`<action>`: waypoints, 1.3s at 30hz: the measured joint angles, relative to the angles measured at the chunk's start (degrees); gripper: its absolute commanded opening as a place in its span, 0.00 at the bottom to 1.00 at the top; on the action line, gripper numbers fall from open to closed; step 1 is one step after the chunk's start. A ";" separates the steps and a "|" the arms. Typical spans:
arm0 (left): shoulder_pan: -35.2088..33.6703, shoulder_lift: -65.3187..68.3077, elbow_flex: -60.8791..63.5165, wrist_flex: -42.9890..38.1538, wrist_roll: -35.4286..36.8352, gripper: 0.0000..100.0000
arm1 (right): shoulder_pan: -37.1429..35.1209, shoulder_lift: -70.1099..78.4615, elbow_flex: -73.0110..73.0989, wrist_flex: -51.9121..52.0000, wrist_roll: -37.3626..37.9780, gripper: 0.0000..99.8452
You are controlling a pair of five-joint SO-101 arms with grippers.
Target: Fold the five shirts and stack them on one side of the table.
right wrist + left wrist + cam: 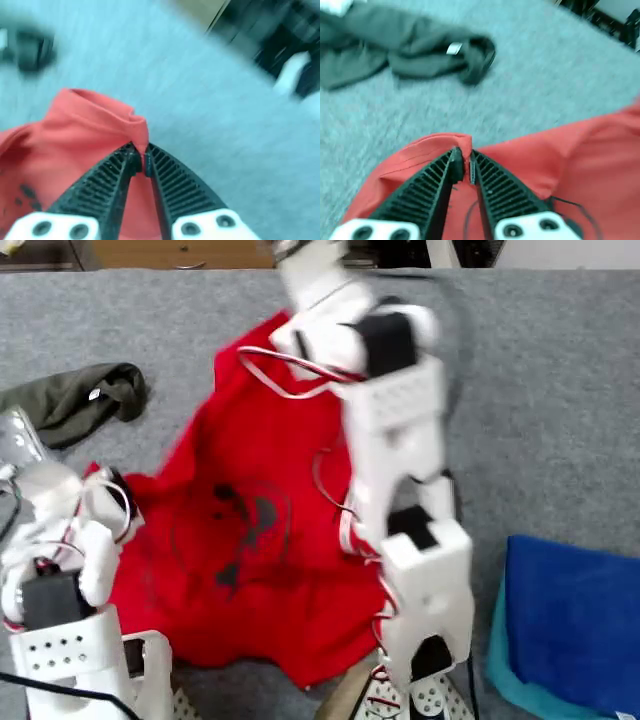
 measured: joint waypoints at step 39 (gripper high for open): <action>8.53 17.85 -82.90 35.25 -0.62 0.02 | 21.89 -48.26 -8.53 -2.64 1.49 0.00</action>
